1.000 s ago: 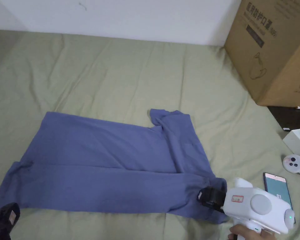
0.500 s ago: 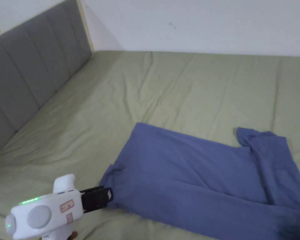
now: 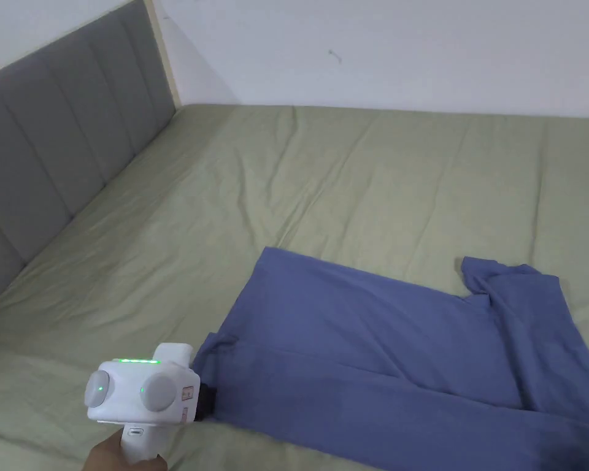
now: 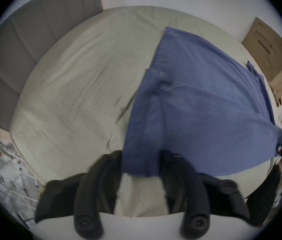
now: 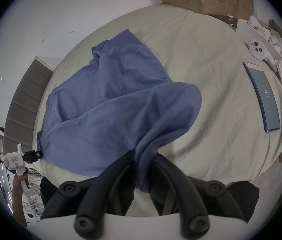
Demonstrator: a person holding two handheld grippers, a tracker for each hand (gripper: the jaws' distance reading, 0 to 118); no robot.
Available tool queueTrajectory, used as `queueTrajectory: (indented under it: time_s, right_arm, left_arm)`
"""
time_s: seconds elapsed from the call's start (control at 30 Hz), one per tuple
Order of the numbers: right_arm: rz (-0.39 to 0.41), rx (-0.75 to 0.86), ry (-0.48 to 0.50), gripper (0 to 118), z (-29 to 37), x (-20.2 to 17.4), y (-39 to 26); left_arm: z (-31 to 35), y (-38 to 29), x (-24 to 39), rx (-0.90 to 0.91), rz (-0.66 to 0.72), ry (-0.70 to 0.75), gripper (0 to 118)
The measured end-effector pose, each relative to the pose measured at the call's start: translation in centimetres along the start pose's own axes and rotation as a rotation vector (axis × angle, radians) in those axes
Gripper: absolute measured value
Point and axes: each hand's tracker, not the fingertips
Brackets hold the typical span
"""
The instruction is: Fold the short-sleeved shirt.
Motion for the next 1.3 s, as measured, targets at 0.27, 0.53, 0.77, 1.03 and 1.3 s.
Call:
queueTrajectory:
  time_s: [0.27,0.53,0.77,1.03,1.3]
  right_arm:
    - [0.007,0.005,0.008,13,0.7,0.3,0.4]
    - [0.071,0.018,0.017,13,2.5,0.7,1.3]
    - [0.176,0.044,-0.003,13,7.1,-0.6,1.4]
    - [0.223,-0.083,-0.093,13,4.6,2.3,-0.1]
    - [0.196,0.146,-0.131,104,9.9,2.1,-0.1]
  left_arm:
    - [-0.4,-0.1,1.3,0.014,-0.052,-0.065,7]
    - [1.9,-1.0,-1.9,0.03,0.047,-0.155,5]
    - [6.4,-2.9,-2.4,0.042,0.036,-0.227,5]
    - [5.7,-6.7,-1.4,-0.04,-0.002,-0.249,5]
    - [9.6,-6.3,-2.4,0.156,0.103,-0.243,99]
